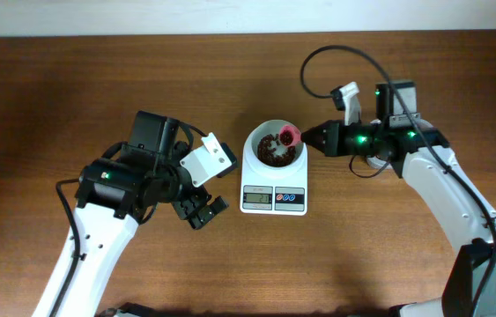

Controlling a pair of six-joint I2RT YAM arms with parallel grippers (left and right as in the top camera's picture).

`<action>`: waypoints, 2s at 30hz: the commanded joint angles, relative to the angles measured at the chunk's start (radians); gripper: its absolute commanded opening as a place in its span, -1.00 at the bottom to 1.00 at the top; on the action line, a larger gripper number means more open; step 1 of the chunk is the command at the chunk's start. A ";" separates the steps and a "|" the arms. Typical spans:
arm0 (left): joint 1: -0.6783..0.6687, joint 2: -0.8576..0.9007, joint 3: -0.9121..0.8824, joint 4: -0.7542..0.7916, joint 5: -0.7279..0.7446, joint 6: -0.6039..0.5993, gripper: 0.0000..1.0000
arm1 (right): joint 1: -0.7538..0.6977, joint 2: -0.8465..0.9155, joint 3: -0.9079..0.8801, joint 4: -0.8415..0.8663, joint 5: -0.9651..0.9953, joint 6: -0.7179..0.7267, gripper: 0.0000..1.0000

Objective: Scoop and weigh 50g on scale

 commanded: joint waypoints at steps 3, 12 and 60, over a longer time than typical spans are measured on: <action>0.004 -0.011 0.015 -0.001 0.015 0.019 0.98 | 0.069 -0.005 0.001 0.005 0.239 -0.229 -0.92; 0.004 -0.011 0.015 -0.001 0.014 0.019 0.98 | 0.069 -0.005 0.001 0.033 0.069 -0.434 -0.92; 0.004 -0.011 0.015 -0.001 0.014 0.019 0.98 | 0.069 0.009 0.002 0.051 0.146 -0.583 -0.92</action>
